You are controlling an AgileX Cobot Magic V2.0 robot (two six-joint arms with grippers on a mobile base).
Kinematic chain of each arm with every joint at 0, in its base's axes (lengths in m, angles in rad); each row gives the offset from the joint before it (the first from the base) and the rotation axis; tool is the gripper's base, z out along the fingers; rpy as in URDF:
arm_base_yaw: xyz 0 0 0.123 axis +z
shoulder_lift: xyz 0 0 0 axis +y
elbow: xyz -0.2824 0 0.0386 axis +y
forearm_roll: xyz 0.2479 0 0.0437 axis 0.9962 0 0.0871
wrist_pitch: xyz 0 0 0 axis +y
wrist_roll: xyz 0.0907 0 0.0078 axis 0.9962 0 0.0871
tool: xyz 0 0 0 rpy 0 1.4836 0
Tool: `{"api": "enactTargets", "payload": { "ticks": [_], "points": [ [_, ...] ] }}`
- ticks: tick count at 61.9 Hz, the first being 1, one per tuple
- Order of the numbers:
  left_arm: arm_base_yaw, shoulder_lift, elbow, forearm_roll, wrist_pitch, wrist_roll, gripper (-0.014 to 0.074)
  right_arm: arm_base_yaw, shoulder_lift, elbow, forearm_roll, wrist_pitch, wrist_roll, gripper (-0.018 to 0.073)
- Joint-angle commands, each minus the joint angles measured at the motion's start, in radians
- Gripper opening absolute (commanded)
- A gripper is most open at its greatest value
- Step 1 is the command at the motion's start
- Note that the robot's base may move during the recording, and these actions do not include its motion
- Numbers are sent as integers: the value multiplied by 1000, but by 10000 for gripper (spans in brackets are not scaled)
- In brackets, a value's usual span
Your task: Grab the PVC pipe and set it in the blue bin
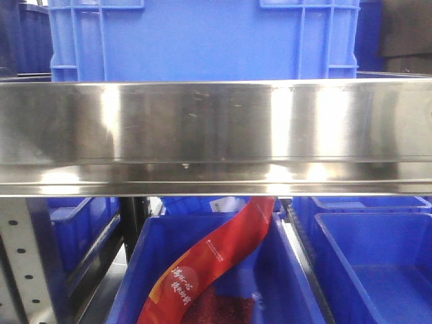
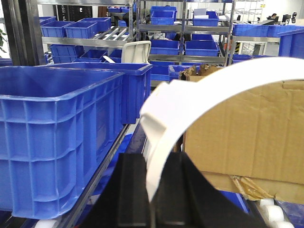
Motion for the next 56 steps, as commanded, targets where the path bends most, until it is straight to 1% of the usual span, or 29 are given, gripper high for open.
{"api": "enactTargets", "payload": {
  "ticks": [1,45,49,56],
  "points": [
    [3,-4,-2,-8,-19,0,-111,2,-6,1,-5,-25,-5,-162],
    [3,-4,-2,-8,-30,0,-111,2,-6,1,0,-38,-5,-162],
    [3,-4,-2,-8,-44,0,-111,2,-6,1,0,-48,-5,-162],
    [3,-4,-2,-8,-103,0,-111,2,-6,1,0,-48,-5,-162]
  ]
}}
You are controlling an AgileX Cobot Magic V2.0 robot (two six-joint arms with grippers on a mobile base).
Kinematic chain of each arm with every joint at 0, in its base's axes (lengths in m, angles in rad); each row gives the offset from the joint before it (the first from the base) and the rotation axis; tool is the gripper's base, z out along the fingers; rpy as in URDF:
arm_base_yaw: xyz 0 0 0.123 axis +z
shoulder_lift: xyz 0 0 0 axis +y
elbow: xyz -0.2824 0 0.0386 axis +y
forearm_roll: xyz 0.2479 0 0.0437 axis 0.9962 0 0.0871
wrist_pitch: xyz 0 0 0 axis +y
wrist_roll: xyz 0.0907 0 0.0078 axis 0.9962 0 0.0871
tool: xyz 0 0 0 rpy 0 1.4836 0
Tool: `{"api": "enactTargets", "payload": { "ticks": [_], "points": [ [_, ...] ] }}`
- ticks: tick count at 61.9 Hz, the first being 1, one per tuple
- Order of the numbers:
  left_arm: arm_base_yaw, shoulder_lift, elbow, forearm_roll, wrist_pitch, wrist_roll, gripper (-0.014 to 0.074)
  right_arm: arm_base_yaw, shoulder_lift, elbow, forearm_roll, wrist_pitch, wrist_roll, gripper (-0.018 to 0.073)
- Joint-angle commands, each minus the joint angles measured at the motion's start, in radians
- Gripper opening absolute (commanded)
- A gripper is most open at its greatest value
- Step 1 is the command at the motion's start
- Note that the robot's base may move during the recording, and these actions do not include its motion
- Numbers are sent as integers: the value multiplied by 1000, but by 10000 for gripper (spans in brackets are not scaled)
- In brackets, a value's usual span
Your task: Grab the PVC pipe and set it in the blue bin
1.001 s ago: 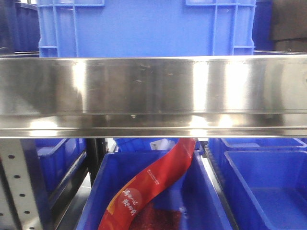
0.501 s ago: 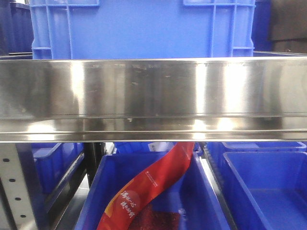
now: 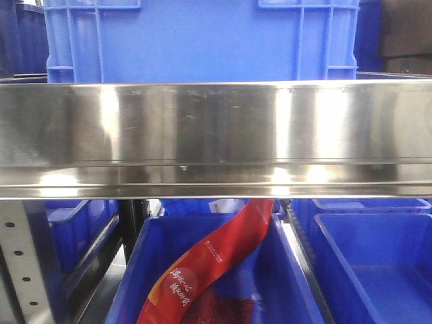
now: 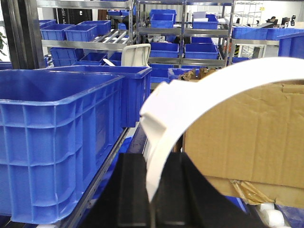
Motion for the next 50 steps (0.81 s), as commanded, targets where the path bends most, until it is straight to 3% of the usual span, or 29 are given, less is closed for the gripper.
{"api": "enactTargets", "payload": {
  "ticks": [1,22,32,36,39,46,50],
  "points": [
    [3,-4,-2,-8,-79,0,-111,2,-6,1,0,-34,-5,-162],
    [3,-4,-2,-8,-72,0,-111,2,-6,1,0,-51,-5,-162],
    [3,-4,-2,-89,-71,0,-111,2,-6,1,0,-45,-5,-162],
    [3,-4,-4,-95,-62,0,-111,2,-6,1,48,-40,-3,-162],
    [3,-4,-24,-83,-28,0,-111,2,-6,-6,64,-38,-3,-162],
    [3,8,-133,44,89,0,-111,2,13,-75,79,20,-3,-162],
    [3,27,-195,68,136,0,-111,2,39,-120,79,44,-3,-162]
  ]
}}
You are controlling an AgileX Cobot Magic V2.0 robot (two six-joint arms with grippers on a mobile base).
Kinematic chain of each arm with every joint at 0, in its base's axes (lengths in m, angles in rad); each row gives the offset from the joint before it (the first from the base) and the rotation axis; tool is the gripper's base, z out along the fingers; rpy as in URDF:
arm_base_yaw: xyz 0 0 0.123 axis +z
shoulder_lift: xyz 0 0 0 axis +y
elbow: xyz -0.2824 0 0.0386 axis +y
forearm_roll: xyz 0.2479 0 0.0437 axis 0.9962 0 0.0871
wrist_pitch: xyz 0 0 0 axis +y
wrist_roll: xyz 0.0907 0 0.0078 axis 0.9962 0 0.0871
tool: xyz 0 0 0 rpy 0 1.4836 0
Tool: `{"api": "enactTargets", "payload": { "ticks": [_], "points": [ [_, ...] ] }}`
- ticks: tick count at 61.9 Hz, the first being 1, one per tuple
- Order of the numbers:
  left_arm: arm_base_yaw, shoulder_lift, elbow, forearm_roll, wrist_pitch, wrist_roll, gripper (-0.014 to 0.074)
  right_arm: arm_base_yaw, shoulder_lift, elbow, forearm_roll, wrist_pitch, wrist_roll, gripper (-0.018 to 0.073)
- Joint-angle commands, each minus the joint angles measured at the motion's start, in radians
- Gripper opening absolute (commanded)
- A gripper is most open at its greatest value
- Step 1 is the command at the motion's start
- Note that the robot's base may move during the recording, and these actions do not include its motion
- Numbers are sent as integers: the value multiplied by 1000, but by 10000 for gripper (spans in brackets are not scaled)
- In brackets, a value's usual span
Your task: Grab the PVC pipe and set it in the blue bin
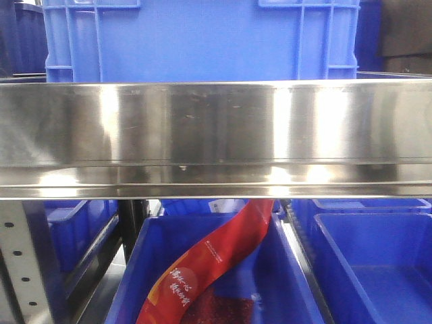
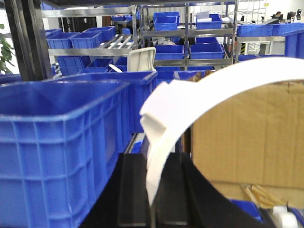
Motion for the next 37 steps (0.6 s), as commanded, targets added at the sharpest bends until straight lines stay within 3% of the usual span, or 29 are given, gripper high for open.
{"api": "enactTargets", "payload": {
  "ticks": [1,21,37],
  "points": [
    [3,26,-98,50,47,0,-111,2,38,-74,7,10,-3,-162],
    [-4,197,-386,17,221,0,-111,2,296,-309,31,92,-3,-162],
    [-141,333,-509,17,261,0,-111,21,452,-415,74,92,-3,-162]
  ]
}}
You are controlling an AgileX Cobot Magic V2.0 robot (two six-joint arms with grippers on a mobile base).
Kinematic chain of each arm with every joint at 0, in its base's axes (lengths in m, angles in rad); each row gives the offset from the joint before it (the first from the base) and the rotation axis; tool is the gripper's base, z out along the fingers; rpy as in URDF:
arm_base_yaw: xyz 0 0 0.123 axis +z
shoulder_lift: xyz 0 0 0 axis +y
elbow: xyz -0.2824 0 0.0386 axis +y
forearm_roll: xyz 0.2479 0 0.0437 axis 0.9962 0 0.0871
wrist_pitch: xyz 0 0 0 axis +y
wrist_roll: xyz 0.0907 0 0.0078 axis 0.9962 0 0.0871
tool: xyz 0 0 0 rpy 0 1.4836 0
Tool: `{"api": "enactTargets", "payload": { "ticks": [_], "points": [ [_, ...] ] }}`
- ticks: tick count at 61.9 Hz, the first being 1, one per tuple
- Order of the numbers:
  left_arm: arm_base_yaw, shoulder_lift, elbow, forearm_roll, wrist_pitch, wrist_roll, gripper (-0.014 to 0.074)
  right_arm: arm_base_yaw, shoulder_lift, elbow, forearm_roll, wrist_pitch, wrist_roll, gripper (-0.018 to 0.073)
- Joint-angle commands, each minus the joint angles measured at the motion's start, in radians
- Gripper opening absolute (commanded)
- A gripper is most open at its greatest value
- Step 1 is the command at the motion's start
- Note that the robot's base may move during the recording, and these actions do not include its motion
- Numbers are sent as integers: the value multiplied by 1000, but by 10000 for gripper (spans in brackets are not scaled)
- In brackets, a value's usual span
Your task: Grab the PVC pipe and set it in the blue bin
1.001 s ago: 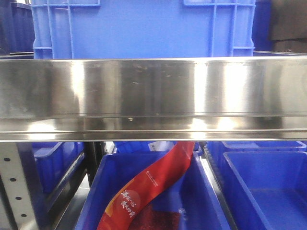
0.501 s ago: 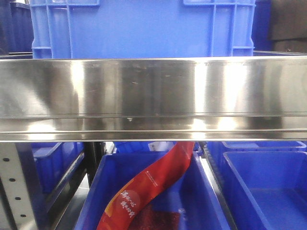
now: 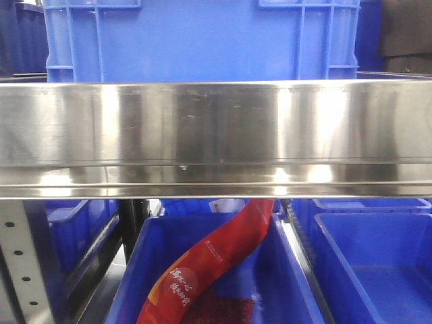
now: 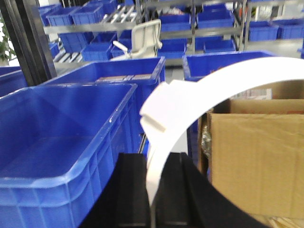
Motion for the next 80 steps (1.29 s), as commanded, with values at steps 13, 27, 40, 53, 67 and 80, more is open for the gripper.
{"api": "enactTargets", "payload": {
  "ticks": [13,27,40,53,67,80],
  "points": [
    [-207,210,-138,-16,33,-14,-111,153,113,-83,8,-15,-24,-162],
    [-266,437,-306,-16,109,-233,-111,280,250,-156,54,10,-24,-162],
    [-266,636,-507,-16,212,-241,-111,327,412,-297,109,94,-24,-162],
    [-266,768,-648,-16,212,-241,-111,346,564,-468,112,162,-24,-162],
    [-257,854,-709,-16,148,-241,-111,370,704,-615,114,184,-24,-162],
    [-254,892,-708,-18,129,-241,-111,388,788,-665,173,171,-24,-162]
  ]
}}
